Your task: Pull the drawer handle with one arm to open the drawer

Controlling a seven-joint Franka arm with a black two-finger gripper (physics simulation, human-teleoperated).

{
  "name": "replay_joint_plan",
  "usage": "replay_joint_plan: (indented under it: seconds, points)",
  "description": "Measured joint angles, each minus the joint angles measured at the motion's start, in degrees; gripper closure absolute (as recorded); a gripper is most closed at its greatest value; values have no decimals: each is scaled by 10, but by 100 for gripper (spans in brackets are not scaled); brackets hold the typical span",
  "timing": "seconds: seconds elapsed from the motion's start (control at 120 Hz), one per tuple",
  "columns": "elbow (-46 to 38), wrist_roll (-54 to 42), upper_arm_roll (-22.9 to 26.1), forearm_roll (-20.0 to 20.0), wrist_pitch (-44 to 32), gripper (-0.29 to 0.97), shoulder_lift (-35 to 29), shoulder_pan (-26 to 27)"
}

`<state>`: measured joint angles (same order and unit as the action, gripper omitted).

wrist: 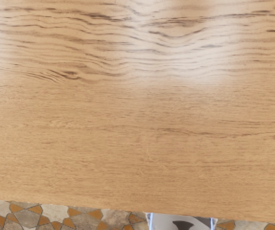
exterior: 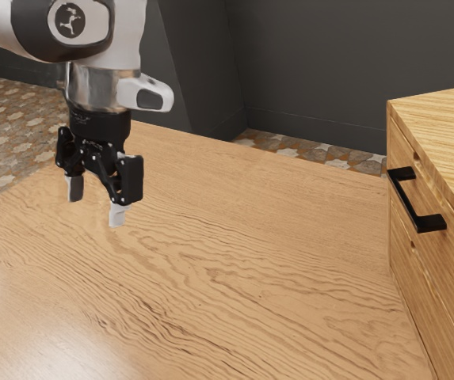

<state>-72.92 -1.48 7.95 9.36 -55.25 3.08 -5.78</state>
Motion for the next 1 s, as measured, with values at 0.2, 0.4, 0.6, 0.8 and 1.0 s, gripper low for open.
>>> replay_joint_plan:
  seconds: [0.2,0.4,0.6,0.8,1.0]
  points:
    - [-19,18,6,30,-205,0,16,87]
    - [-17,175,6,-106,-357,0,47,88]
    - [-32,317,30,-179,-526,0,80,112]
    - [-88,419,37,-196,-622,0,60,112]
    - [-142,492,41,-200,-661,0,22,124]
